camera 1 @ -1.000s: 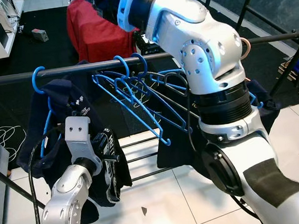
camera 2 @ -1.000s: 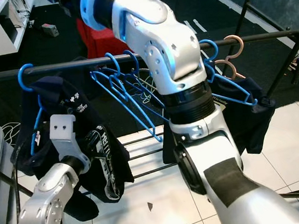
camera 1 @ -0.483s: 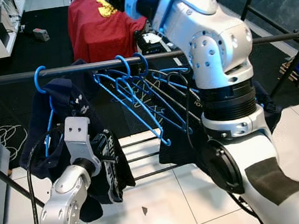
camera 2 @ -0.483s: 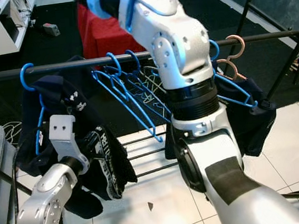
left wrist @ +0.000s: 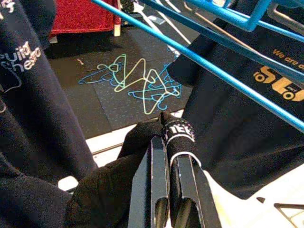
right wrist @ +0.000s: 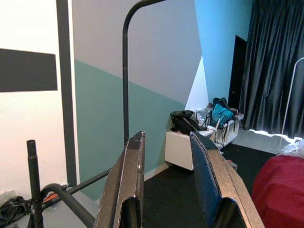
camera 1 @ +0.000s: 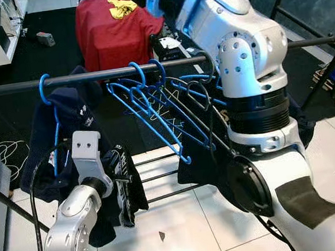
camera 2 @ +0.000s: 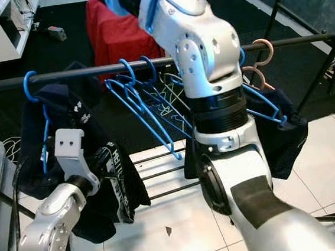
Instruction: Hang hanger
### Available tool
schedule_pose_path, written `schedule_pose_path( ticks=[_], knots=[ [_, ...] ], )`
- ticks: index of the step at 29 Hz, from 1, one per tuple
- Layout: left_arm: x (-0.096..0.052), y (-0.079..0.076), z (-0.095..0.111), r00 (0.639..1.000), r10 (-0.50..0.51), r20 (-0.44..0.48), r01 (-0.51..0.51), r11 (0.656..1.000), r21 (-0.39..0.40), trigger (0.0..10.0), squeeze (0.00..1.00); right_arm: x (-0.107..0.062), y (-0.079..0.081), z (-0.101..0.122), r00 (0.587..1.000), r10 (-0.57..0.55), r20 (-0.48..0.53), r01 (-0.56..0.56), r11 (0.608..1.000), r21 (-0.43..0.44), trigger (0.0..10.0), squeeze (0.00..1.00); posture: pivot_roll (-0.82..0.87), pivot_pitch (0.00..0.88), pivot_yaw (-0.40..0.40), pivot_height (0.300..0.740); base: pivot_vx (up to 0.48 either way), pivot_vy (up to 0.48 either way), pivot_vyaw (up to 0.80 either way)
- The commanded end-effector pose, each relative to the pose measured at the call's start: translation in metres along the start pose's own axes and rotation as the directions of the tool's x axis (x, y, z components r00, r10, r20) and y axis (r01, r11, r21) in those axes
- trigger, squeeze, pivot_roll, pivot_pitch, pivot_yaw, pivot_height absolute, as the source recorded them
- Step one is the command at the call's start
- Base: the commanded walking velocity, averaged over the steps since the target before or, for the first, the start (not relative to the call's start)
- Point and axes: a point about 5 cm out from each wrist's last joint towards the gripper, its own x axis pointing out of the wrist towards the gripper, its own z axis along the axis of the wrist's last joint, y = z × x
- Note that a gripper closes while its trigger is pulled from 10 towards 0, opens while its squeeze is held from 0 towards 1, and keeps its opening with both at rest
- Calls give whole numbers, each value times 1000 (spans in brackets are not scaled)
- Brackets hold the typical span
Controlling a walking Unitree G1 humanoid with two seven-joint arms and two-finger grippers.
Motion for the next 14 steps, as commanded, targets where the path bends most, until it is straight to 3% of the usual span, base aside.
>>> schedule_pose_path(
  ticks=[1,6,7,9,11,13,14],
  knots=[
    [-2,0,0,1000,-3,-3,3,1000,3,10000,0,6,7,10,999,23,32,-22,999,-26,10000,0,60,157,-17,740,0,0,0],
    [-3,1,1,1000,-2,-2,2,1000,5,10000,0,-5,-4,13,999,-9,37,10,1000,-7,10000,0,59,159,-21,740,0,0,0],
    [-5,2,1,1000,3,-4,-3,1000,8,10000,0,-17,-15,5,999,-50,10,50,999,-13,10000,0,56,157,-25,740,0,0,0],
    [-5,2,1,1000,3,-4,-3,1000,8,10000,0,-17,-15,5,999,-50,10,50,999,-13,10000,0,56,157,-25,740,0,0,0],
    [-10,1,-2,1000,19,-10,-19,1000,12,10000,0,-46,-32,-22,989,-135,-54,133,990,-40,10000,0,64,159,-45,740,0,0,0],
    [-10,1,-2,1000,19,-10,-19,1000,12,10000,0,-46,-32,-22,989,-135,-54,133,990,-40,10000,0,64,159,-45,740,0,0,0],
    [-13,0,-3,1000,25,-12,-25,1000,10,10000,0,-59,-34,-37,983,-165,-85,161,986,-53,10000,0,61,163,-47,740,0,0,0]
  ],
)
